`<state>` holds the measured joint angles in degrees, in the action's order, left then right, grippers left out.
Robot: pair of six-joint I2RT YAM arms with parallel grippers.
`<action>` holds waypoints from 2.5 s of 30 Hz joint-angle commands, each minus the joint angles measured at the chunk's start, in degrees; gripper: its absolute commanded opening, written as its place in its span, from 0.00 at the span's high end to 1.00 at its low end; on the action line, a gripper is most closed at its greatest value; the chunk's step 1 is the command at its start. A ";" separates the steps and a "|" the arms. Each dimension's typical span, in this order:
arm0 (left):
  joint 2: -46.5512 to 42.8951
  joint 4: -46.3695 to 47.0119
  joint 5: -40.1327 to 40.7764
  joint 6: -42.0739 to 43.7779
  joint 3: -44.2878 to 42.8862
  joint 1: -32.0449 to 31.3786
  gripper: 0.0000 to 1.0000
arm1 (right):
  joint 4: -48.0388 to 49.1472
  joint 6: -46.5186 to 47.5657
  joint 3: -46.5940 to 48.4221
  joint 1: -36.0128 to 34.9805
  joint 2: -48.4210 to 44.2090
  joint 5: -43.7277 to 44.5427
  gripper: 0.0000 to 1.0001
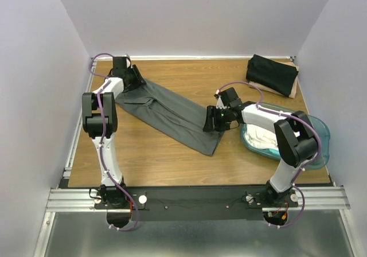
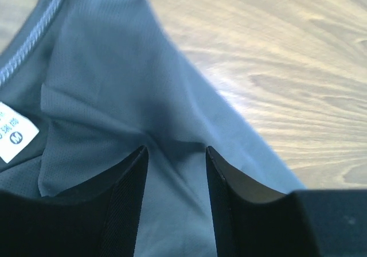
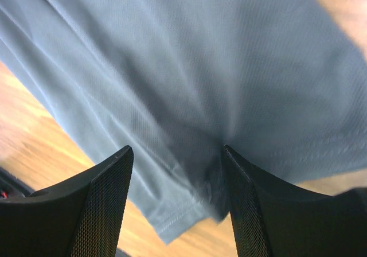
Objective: Fold and stack the t-shirts
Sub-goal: Fold the tshirt
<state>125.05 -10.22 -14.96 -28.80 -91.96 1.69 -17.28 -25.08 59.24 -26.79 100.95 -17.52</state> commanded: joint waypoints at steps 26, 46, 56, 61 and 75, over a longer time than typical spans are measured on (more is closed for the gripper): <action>-8.70 -5.25 3.53 3.48 10.49 -1.52 0.45 | -6.54 5.66 0.00 -1.07 -1.19 -1.99 0.28; 5.64 -10.70 3.98 4.45 -8.31 -9.95 0.46 | -5.22 2.76 -3.35 -8.98 -1.72 -4.28 0.28; 10.64 -11.93 0.81 4.80 -16.66 -12.15 0.46 | -5.40 2.14 0.70 -14.25 0.04 -5.59 0.28; 12.49 -12.46 0.11 4.72 -21.58 -14.26 0.46 | -5.75 2.67 2.02 -15.84 0.39 -6.30 0.27; 6.36 -13.33 0.90 5.59 -26.95 -16.46 0.45 | -6.36 3.37 5.71 -18.74 -1.11 -8.23 0.26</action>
<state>137.62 -22.63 -14.20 -24.64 -117.62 -15.03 -22.63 -22.17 62.92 -45.32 100.60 -23.42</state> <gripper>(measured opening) 0.545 0.736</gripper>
